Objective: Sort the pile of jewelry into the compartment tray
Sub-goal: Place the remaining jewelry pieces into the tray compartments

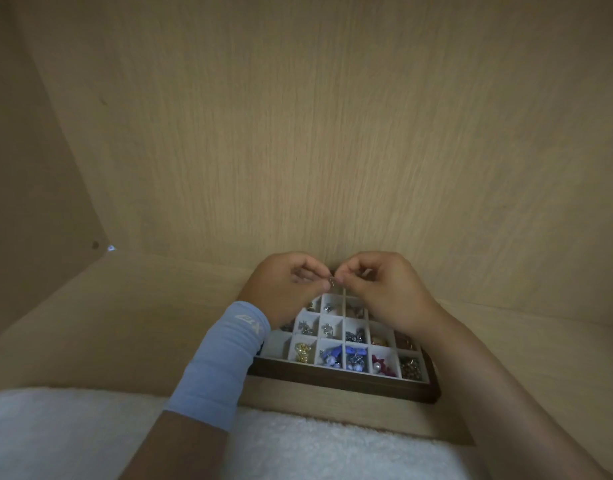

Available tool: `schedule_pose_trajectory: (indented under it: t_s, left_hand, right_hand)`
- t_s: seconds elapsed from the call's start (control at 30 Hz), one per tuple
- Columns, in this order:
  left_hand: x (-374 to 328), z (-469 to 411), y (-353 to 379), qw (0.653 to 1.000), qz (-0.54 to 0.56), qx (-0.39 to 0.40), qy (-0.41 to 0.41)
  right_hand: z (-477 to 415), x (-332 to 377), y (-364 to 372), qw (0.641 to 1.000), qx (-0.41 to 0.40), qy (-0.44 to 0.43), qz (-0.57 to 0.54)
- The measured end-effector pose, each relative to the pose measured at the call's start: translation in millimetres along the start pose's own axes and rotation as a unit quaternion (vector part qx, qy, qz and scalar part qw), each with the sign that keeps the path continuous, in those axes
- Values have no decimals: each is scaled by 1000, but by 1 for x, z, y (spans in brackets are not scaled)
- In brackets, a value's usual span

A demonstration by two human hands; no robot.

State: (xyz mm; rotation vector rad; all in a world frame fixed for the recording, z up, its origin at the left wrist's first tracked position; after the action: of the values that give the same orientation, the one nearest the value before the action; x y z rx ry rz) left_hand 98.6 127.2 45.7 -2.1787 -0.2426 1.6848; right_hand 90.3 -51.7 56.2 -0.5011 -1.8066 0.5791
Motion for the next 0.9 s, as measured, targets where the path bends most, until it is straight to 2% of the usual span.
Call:
schedule_pose_trajectory:
  t_s: [0.07,0.13,0.23,0.37,0.6,0.9]
  left_hand:
    - [7,1,2,995,-96,22,5]
    - [11,1,5,985,-167,39,21]
    - [14,1,7,974,-221,46,28]
    - [17,1,8,973,-225,47,25]
    - [18,1,7,973,-224,47,28]
    - [18,0,7,977,-210,34,35]
  right_hand:
    - [2,0,1,985,20,-40,167]
    - [3,0,5,955,49,-77,283]
    - [3,0,10,932,75,-99,341]
    - [1,3,13,913,93,-105,383]
    - [0,6,17,903,146,-86,395]
    - [0,3,-27,957,87,-6,278]
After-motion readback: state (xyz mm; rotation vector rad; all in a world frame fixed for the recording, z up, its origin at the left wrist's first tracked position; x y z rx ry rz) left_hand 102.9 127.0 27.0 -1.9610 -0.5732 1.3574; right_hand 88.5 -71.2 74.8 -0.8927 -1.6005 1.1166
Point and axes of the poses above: each hand's wrist, its own z-axis away from the middle knuckle, its own y-axis out of the palm, x = y × z, the point moved 3 cm from there along -z, towards the middle knuckle, and after that the axes turned 2 degrees about z, right-handed, at the moved point
